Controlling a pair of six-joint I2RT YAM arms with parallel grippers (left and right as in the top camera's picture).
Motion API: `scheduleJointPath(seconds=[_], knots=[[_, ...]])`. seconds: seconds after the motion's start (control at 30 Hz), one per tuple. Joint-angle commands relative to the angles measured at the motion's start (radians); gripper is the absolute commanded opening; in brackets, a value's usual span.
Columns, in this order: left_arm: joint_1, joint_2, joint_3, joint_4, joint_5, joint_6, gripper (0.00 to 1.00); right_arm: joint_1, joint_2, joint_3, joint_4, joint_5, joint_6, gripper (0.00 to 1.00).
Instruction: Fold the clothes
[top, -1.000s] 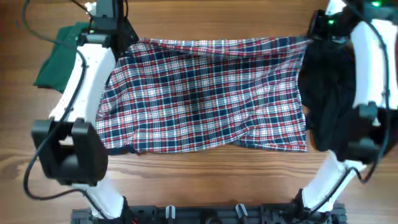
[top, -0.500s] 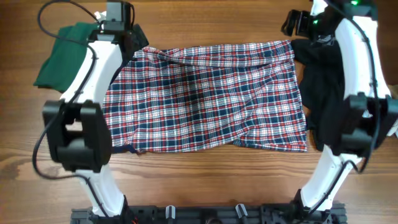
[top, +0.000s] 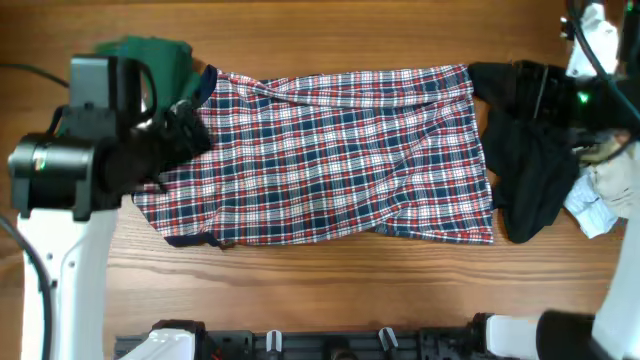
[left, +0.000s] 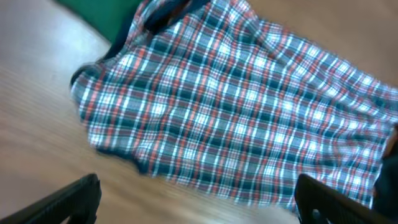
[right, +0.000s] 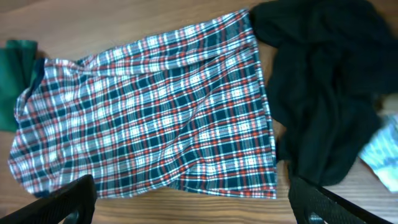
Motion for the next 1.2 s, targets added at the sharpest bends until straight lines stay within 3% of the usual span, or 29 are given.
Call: scheduleJointPath(seconds=[0.0,0.2,0.37,0.7,0.83,0.9,0.93,1.0,1.17], knots=[[-0.03,-0.057,-0.035,-0.04,0.015,-0.061,1.0,-0.002,-0.152,-0.088,-0.005,0.049,0.09,1.0],[-0.114,-0.245,-0.366,0.057,-0.031,-0.251,1.0,-0.002,-0.427,-0.541,0.05,0.116,0.129,1.0],[-0.115,-0.259,-0.757,0.259,-0.002,-0.344,1.0,-0.002,-0.393,-0.919,0.218,0.0,0.145,0.98],[-0.115,-0.113,-0.988,0.472,0.052,-0.427,0.96,-0.002,-0.354,-1.233,0.551,0.0,0.277,0.98],[-0.115,-0.058,-1.044,0.57,0.049,-0.457,0.89,-0.002,-0.354,-1.391,0.722,0.021,0.357,0.99],[-0.115,-0.037,-1.067,0.621,0.048,-0.457,0.84,-0.002,-0.354,-1.419,0.755,0.047,0.396,0.93],[-0.115,-0.025,-1.077,0.652,0.046,-0.46,0.81,-0.002,-0.354,-1.42,0.756,0.077,0.428,0.81],[-0.115,0.003,-1.099,0.703,0.026,-0.499,0.78,-0.002,-0.354,-1.42,0.758,0.105,0.497,0.72],[-0.115,0.122,-1.112,0.83,0.018,-0.498,0.73,-0.002,-0.354,-1.42,0.776,0.11,0.633,0.69]])
